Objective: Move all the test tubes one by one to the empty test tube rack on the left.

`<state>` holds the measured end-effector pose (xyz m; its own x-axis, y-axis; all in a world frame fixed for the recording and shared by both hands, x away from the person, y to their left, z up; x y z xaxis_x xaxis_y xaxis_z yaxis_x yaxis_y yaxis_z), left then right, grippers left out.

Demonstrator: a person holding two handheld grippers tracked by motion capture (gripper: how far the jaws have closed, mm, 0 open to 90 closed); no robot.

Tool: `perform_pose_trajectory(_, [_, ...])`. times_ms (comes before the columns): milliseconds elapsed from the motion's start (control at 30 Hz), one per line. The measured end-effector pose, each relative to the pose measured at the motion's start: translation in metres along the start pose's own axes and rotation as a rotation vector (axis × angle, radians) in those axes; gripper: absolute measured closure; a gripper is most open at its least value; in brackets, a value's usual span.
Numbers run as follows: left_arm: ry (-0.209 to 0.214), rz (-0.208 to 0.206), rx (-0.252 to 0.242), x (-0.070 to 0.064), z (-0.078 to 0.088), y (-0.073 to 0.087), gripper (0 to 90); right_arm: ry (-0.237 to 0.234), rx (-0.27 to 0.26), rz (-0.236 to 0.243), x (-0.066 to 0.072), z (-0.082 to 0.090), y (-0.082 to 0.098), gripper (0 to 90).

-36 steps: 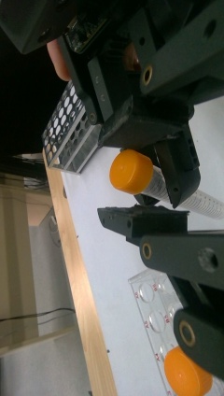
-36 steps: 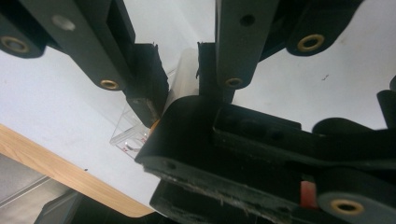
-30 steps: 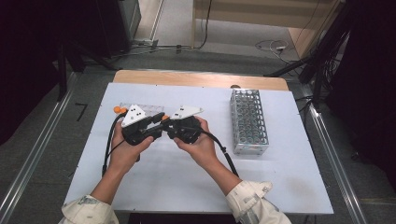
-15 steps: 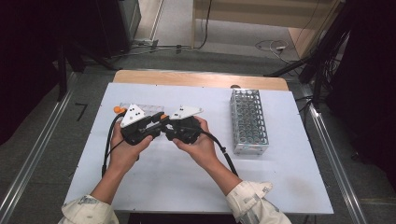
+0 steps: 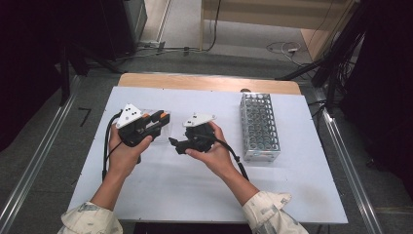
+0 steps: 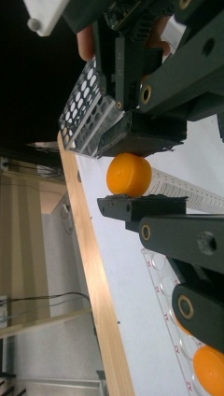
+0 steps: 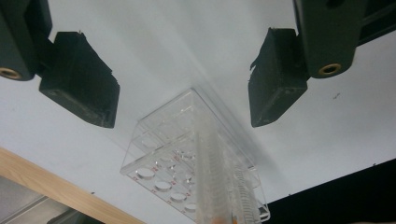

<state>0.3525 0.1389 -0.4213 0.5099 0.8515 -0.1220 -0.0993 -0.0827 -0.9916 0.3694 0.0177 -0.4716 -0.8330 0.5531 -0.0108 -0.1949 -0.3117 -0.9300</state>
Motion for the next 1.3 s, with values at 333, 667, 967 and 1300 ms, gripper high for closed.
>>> perform_pose_trajectory(333, [-0.047,0.026,-0.053,0.020,0.006,-0.015,70.8,0.011,0.006,-0.022,-0.007,0.004,0.007,22.4])
perform_pose_trajectory(667, [-0.096,0.020,-0.052,0.036,0.000,-0.013,70.8,0.027,0.009,-0.036,-0.011,0.008,0.012,22.5])
perform_pose_trajectory(967, [-0.121,0.011,-0.025,0.043,-0.003,-0.004,70.8,0.029,0.005,-0.036,-0.012,0.010,0.012,22.6])
perform_pose_trajectory(1300, [-0.135,0.021,0.023,0.048,-0.005,0.015,70.9,0.024,0.003,-0.036,-0.012,0.011,0.012,22.7])
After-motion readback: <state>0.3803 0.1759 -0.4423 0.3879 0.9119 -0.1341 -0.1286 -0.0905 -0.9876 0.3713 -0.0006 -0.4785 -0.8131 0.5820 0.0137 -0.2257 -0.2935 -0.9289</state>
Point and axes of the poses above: each handheld gripper's, and its own axes: z roughly backward along the jaws, y roughly out of its underside, x roughly to its left, the point moved 7 cm from there along -z, roughly forward along the jaws, and after that the axes turned 14 degrees about -x, right-handed, at the moved point
